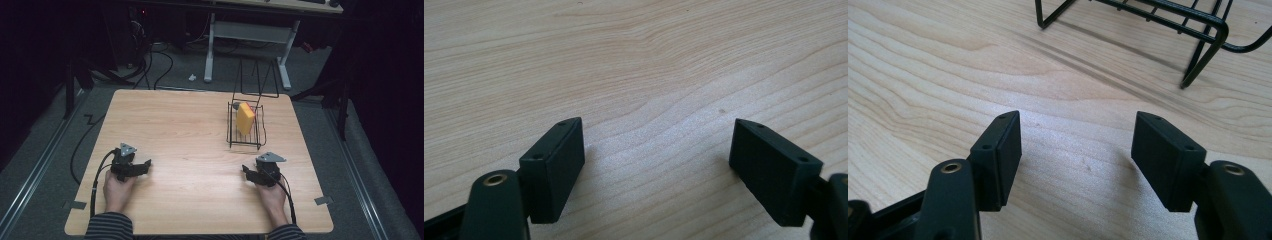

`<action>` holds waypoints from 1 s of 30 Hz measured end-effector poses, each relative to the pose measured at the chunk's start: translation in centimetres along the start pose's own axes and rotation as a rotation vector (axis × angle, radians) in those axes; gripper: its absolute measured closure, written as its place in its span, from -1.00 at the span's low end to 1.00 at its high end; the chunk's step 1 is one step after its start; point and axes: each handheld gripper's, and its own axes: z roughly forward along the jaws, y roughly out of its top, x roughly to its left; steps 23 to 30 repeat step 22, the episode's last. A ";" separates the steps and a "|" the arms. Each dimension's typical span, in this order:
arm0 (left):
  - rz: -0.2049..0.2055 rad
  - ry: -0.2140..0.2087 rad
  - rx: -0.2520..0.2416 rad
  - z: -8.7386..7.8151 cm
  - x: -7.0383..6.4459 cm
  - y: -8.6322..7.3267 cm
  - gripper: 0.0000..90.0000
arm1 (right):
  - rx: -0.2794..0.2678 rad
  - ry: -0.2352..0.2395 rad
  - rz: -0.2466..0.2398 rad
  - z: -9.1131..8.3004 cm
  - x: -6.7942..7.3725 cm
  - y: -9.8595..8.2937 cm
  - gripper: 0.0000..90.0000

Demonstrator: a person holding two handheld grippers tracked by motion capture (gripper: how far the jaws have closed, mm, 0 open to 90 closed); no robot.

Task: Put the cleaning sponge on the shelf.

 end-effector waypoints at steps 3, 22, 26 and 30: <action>0.000 0.000 0.000 0.0 0.0 0.0 -0.50 | 0.033 0.009 0.005 0.3 -0.1 0.1 -0.23; 0.000 0.000 0.000 0.0 0.0 0.0 -0.50 | 0.032 0.008 0.003 0.4 0.0 0.2 -0.24; 0.000 0.000 0.000 0.0 0.0 0.0 -0.50 | 0.032 0.008 0.003 0.4 0.0 0.2 -0.24; 0.000 0.000 0.000 0.0 0.0 0.0 -0.50 | 0.032 0.008 0.003 0.4 0.0 0.2 -0.24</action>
